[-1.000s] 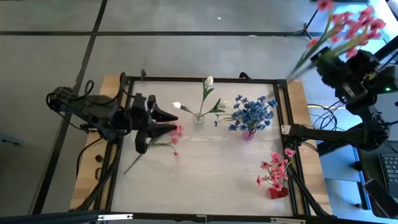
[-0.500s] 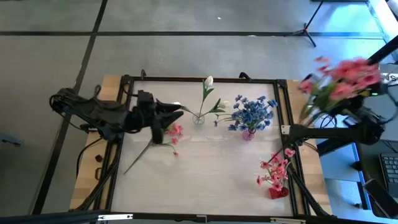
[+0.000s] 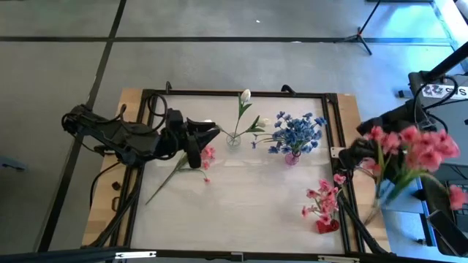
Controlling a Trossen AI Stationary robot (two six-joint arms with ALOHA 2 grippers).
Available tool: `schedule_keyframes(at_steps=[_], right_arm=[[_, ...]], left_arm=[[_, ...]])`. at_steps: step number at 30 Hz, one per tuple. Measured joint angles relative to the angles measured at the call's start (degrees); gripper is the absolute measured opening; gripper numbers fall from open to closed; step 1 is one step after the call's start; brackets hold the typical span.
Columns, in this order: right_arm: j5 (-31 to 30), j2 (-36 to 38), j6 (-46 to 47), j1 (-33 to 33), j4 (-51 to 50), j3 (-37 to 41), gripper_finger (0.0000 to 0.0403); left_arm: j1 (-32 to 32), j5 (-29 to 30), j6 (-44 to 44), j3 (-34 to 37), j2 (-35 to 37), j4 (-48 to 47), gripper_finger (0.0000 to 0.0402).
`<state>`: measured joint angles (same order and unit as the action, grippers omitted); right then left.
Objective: Sort flowers into vase by color
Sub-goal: Put the right pink flower into the red vase
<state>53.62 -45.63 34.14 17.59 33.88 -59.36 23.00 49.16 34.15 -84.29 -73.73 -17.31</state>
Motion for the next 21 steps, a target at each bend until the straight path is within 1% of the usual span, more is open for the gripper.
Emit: schedule_keyframes(at_steps=[4,6,9,12,14,17,21], right_arm=[[0.01,0.22,-4.22,6.56,-4.67,-0.02,0.0001],[0.12,0.68,-7.27,9.57,-9.61,-0.01,0.0001],[-0.26,1.27,-14.70,14.14,-19.57,-0.02,0.0001],[-2.95,1.75,-21.68,18.50,-29.08,-0.02,0.0001],[-5.91,1.75,-26.60,21.06,-34.61,-0.01,0.0001],[-9.77,1.70,-33.67,24.45,-41.54,-0.02,0.0001],[-13.61,1.85,-40.24,28.46,-50.59,-0.02,0.0001]], left_arm=[[0.00,0.43,-0.01,0.00,-0.03,0.01,0.0156],[0.00,1.06,-0.02,0.00,-0.03,-0.10,0.0156],[0.00,1.32,0.00,0.00,-0.03,-0.17,0.0156],[0.00,1.32,0.09,0.00,-0.03,-0.18,0.0156],[0.00,1.32,0.10,0.00,-0.03,-0.24,0.0156],[0.00,1.34,0.27,0.00,-0.03,-1.13,0.0156],[0.00,1.34,1.82,0.00,-0.03,-1.80,0.0156]])
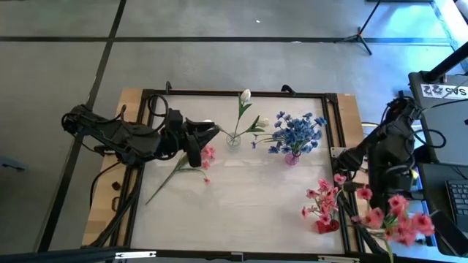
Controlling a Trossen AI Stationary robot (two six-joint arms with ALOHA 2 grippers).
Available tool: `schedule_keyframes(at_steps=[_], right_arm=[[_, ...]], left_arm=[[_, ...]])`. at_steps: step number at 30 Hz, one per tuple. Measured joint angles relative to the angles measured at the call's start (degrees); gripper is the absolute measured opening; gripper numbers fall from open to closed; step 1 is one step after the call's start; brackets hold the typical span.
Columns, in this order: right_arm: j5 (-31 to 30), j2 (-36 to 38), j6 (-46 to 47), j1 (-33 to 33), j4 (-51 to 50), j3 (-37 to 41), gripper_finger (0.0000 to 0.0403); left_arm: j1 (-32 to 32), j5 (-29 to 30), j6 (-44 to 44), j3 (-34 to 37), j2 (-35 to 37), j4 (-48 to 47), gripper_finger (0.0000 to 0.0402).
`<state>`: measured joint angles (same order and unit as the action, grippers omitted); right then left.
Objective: Sort flowers into vase by color
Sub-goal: Put the right pink flower into the red vase
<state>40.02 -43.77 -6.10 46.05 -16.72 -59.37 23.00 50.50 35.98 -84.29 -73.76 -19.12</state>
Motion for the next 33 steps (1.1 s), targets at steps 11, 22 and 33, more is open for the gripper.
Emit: schedule_keyframes(at_steps=[11,22,33], right_arm=[[-9.59,1.63,-6.40,9.31,-8.93,0.02,0.0001],[-15.64,4.99,-5.52,15.57,2.24,8.21,0.0001],[-21.40,10.15,-0.16,15.44,8.77,16.33,0.0001]], left_arm=[[0.00,3.19,5.98,0.00,0.02,-2.95,0.0156],[-2.39,6.07,6.20,0.00,-0.10,-2.88,0.0156],[-3.23,4.00,7.62,0.00,-0.17,-2.89,0.0156]])
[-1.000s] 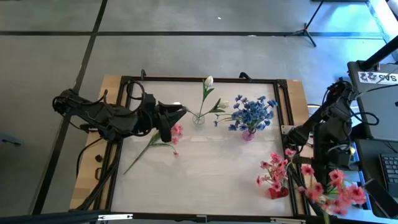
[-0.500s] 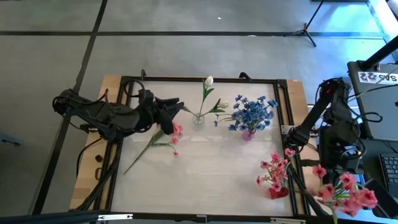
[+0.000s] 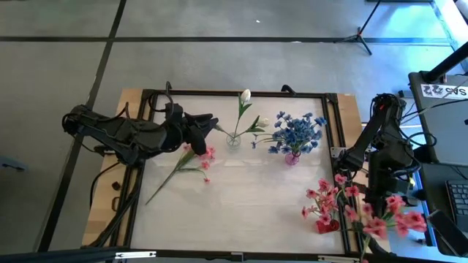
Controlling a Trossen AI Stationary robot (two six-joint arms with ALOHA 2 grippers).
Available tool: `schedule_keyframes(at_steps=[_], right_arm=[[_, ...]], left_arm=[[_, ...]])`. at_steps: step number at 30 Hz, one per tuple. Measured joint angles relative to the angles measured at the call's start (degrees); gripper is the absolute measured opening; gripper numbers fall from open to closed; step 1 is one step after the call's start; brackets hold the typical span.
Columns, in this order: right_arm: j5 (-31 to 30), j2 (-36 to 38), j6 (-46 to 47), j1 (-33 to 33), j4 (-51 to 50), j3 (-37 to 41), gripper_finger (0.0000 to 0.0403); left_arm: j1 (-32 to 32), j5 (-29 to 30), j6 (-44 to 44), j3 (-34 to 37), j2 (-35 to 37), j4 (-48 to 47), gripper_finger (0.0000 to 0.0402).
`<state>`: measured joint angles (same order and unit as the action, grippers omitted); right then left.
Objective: Sort flowers into vase by color
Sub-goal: Put the right pink flower into the red vase
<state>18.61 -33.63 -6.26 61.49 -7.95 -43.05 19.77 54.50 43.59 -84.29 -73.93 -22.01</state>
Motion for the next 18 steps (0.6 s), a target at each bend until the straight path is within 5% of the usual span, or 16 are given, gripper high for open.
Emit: schedule_keyframes(at_steps=[18], right_arm=[[-6.81,1.76,0.22,0.00,-2.64,0.75,0.0001]], left_arm=[[0.00,0.02,1.07,0.00,0.00,-2.78,0.0156]])
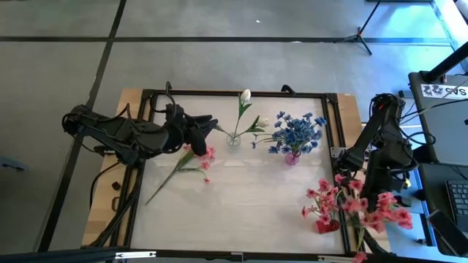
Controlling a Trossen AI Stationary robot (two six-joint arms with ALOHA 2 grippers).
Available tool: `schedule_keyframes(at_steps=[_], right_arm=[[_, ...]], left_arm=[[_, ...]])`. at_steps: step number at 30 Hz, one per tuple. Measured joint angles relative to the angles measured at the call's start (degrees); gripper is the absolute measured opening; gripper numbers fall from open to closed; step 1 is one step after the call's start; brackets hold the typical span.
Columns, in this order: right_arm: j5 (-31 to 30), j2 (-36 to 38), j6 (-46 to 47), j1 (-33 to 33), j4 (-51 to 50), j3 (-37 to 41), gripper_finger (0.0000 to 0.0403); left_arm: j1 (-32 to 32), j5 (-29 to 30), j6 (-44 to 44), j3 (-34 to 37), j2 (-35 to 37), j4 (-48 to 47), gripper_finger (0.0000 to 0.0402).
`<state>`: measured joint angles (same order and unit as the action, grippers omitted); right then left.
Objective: Sort flowers into vase by color
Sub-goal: Put the right pink flower into the red vase
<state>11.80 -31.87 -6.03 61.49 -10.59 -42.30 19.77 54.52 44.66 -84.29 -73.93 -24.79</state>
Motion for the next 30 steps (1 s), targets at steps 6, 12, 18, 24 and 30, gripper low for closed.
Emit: schedule_keyframes(at_steps=[6,12,18,24,30], right_arm=[[-0.73,-0.05,4.32,0.00,-0.88,0.87,0.0002],[-1.39,-0.14,14.79,0.00,-3.44,0.87,0.0031],[-7.24,-0.14,16.36,-0.02,-6.32,0.87,0.0048],[-8.31,-0.26,18.69,0.00,-8.92,0.87,0.0065],[-9.52,-0.32,24.03,0.00,-12.21,0.87,0.0116]], left_arm=[[0.00,-0.08,0.31,0.00,0.00,-0.07,0.0156],[0.00,-0.92,1.51,0.00,0.00,-0.14,0.0156],[-0.70,-0.91,1.32,0.00,0.00,-0.22,0.0156],[-1.51,-2.12,1.31,0.00,0.00,-0.24,0.0156],[-1.51,-2.55,1.36,0.00,0.00,-1.76,0.0156]])
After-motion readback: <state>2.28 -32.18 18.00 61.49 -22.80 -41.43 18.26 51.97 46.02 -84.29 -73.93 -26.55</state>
